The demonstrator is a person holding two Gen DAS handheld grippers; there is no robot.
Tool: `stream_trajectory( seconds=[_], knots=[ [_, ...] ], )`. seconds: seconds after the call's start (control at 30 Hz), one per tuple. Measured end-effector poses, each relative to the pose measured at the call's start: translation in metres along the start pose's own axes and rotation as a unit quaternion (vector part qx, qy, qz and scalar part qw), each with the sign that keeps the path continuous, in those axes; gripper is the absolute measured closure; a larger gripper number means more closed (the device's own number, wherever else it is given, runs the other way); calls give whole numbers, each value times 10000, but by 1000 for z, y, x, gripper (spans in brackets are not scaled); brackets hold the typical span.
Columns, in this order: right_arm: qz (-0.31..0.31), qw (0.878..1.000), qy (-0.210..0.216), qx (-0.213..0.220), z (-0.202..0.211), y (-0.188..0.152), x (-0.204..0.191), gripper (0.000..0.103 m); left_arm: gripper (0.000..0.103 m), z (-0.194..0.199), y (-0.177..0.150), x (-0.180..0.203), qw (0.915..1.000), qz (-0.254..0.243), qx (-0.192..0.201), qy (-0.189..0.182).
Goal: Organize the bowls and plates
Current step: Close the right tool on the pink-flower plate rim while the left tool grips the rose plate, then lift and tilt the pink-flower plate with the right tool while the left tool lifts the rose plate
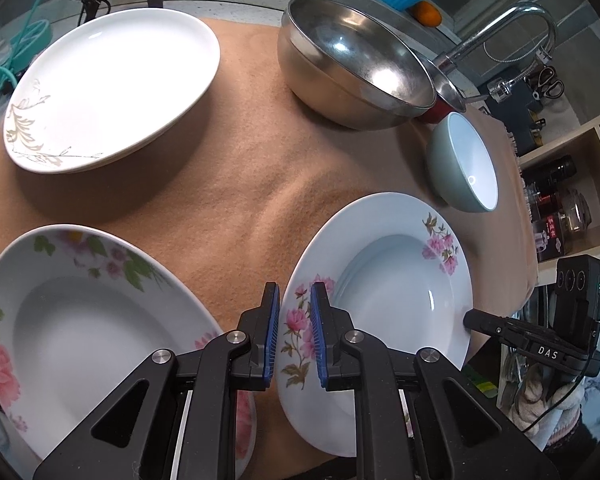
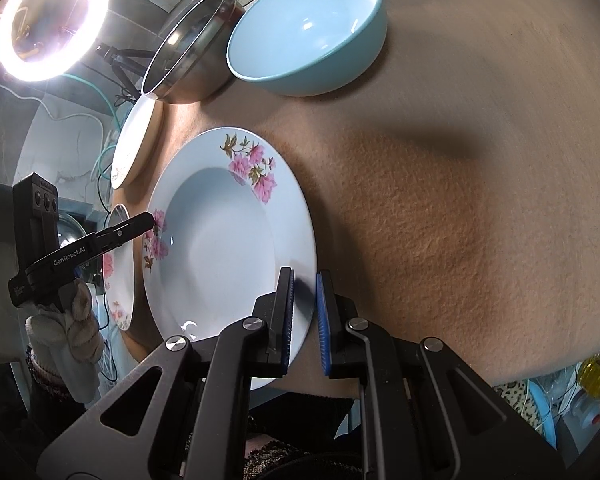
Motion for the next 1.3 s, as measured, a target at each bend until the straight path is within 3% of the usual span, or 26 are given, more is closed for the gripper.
stream_trajectory(
  seconds=[0.43, 0.73, 0.83, 0.93, 1.3],
  knots=[
    [156, 9998, -134, 17, 1, 0, -3, 90, 89, 3, -1, -3, 9999, 92, 71, -5],
    [364, 9977, -397, 411, 25, 5, -12, 90, 89, 42, 2, -4, 9979, 85, 644, -25],
    [472, 9970, -341, 519, 33, 9, -22, 86, 89, 60, -2, -12, 9959, 226, 871, -24],
    [664, 9955, -238, 633, 38, 11, -38, 73, 89, 73, -8, -21, 9935, 418, 1058, -2],
    [1715, 9841, 60, 459, 13, 11, -117, 73, 88, 109, -56, -70, 9765, 1395, 1601, 356]
  ],
)
Point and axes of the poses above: each gripper's, at about its wrist camera, not at the fingertips, and z roughly against the way its jaws point, x to its right, y to its top, the point moved 1 cm from there along -z, roughly the way its jaws point, and after that the axes turned 1 degree about -x, right-handed, at the moved point
